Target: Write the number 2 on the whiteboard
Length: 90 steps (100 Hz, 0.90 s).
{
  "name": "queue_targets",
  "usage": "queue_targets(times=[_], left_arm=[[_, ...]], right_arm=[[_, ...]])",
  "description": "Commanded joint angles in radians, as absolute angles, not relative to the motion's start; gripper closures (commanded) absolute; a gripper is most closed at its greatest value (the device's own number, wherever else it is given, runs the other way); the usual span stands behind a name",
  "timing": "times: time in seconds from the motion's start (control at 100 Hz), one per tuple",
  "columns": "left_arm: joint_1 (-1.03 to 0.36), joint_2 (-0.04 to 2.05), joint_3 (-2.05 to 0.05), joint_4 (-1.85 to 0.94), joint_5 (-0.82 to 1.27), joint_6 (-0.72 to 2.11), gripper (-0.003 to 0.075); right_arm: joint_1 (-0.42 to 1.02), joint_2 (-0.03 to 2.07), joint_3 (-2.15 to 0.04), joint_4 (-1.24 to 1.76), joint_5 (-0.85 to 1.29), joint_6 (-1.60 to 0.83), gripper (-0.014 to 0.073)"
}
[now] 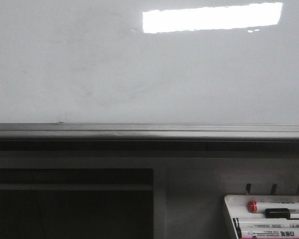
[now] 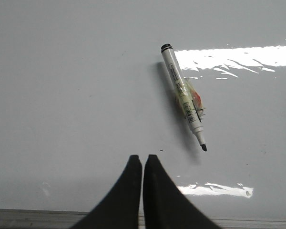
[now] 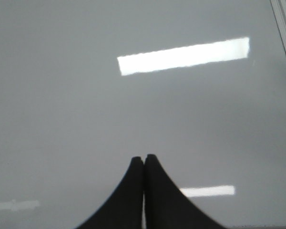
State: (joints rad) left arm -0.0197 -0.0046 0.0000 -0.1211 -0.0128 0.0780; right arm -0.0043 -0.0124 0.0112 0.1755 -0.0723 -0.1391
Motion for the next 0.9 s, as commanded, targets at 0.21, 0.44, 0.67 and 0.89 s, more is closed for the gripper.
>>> queue_targets(times=[0.21,0.44,0.67,0.89], left_arm=[[-0.018,-0.030,0.012,-0.130,-0.087,0.072,0.0740],[-0.018,-0.030,0.012,-0.130,-0.087,0.072,0.0740],[-0.018,-0.030,0.012,-0.130,-0.087,0.072,0.0740],[-0.018,-0.030,0.012,-0.130,-0.098,0.072,0.0740]], right_arm=[[-0.009,-0.026,0.037,0.168,-0.152,-0.149,0.0668],[-0.009,-0.026,0.037,0.168,-0.152,-0.149,0.0668],[-0.009,-0.026,0.037,0.168,-0.152,-0.149,0.0668],[-0.009,-0.026,0.037,0.168,-0.156,-0.149,0.0668]])
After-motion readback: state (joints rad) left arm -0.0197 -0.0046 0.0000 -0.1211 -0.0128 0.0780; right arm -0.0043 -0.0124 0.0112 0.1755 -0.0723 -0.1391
